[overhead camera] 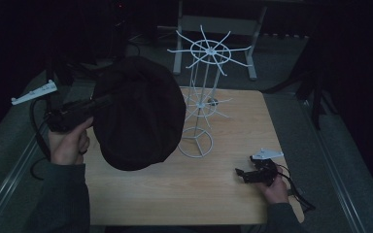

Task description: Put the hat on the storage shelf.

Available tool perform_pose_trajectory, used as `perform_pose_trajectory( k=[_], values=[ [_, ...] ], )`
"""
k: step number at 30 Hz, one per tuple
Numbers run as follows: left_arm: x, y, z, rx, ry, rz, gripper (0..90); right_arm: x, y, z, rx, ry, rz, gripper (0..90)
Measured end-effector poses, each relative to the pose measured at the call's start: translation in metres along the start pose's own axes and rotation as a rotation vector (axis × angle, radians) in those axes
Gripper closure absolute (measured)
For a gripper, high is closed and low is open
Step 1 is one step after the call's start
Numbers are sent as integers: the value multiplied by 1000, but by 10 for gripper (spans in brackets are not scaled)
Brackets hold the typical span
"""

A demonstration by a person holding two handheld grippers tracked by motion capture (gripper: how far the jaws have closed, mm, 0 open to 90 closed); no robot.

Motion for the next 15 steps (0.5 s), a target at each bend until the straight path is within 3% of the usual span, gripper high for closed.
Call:
perform_pose_trajectory(
  k=[15],
  values=[
    [8,-3,-5,8,-15,33,753,0,0,0,0,0,0,135]
  ],
)
Point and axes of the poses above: each handheld gripper's, and its own axes: y roughly backward along the jaws, z roughly out of its underside, x roughly to its right, the point moved 9 cm from there along -y, roughly forward along the jaws, and after that the axes turned 13 degrees about -x, right-handed, at the moved point
